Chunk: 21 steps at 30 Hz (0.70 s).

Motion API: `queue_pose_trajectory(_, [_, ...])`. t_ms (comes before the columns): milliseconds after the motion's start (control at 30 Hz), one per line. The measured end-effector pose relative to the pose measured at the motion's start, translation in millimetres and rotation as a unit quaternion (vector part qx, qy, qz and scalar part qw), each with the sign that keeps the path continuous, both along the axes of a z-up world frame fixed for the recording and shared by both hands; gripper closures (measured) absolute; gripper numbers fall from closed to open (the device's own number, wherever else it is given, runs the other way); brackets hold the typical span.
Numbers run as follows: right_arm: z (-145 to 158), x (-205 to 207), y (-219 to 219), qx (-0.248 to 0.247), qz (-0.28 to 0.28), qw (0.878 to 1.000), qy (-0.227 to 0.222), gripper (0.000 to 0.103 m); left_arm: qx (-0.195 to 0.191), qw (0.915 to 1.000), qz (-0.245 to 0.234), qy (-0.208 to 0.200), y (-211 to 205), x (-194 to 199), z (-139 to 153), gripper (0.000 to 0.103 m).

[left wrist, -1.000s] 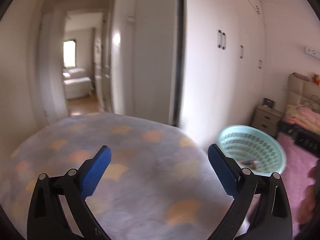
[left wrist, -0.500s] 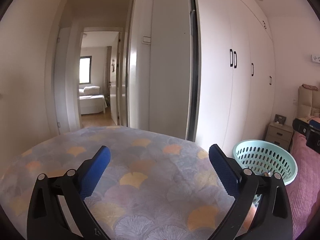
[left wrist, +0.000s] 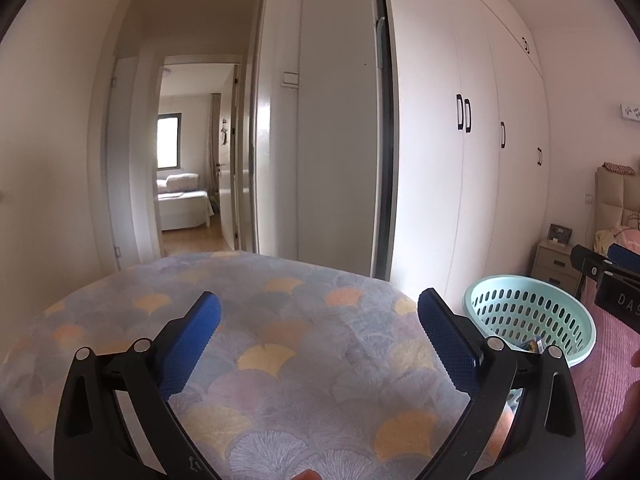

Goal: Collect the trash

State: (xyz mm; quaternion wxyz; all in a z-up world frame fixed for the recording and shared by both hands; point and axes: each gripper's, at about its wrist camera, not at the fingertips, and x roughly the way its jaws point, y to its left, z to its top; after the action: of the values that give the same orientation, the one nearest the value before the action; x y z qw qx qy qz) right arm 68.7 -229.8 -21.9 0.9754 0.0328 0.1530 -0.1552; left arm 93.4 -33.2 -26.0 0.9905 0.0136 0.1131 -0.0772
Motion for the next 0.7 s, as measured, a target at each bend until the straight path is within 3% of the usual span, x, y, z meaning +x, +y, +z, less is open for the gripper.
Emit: queue_pose_trajectory(700, [-10.4,4.2,-0.6,0.009,0.008,1.0,0.019,0.036,-0.003,1.0,0.001,0.007,0.2,0.6,-2.2,0.007])
